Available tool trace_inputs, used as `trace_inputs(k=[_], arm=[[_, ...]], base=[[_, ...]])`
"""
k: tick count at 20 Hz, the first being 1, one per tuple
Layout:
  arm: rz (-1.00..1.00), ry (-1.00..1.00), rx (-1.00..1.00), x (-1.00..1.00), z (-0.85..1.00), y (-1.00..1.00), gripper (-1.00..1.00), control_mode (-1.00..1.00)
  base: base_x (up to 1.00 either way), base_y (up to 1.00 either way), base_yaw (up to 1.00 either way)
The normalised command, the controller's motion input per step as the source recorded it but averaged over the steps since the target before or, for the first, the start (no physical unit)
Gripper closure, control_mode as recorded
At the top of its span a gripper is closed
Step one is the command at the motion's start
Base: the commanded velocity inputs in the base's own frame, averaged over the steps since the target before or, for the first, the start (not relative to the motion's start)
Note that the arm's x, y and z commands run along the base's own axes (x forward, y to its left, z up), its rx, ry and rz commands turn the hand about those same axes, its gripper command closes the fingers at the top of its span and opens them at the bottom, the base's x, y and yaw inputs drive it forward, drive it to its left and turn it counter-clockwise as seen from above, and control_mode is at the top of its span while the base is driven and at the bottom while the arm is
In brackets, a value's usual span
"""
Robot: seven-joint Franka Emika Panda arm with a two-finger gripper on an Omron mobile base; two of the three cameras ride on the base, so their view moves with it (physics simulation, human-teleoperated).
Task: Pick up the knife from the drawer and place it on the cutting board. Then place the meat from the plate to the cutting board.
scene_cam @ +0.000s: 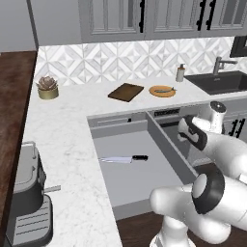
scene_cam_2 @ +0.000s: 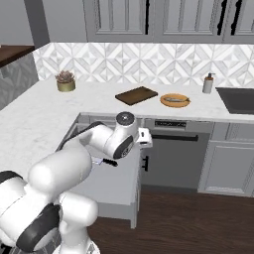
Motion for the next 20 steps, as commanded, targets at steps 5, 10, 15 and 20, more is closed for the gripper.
trace_inputs(k=[5, 10, 15, 20], arm=[[0.41, -0.02, -0.04, 0.03, 0.95, 1.00, -1.00, -1.00], [0.34, 0.12, -0.11, 0.13, 0.58, 1.00, -1.00, -1.00], [0.19, 0.41, -0.22, 0.23, -0.24, 0.89, -1.00, -1.00], [0.03, 0.25, -0.23, 0.17, -0.74, 0.10, -1.00, -1.00]], base=[[0.00, 0.00, 0.00], [0.00, 0.00, 0.00], [0.00, 0.00, 0.00], [0.00, 0.00, 0.00]])
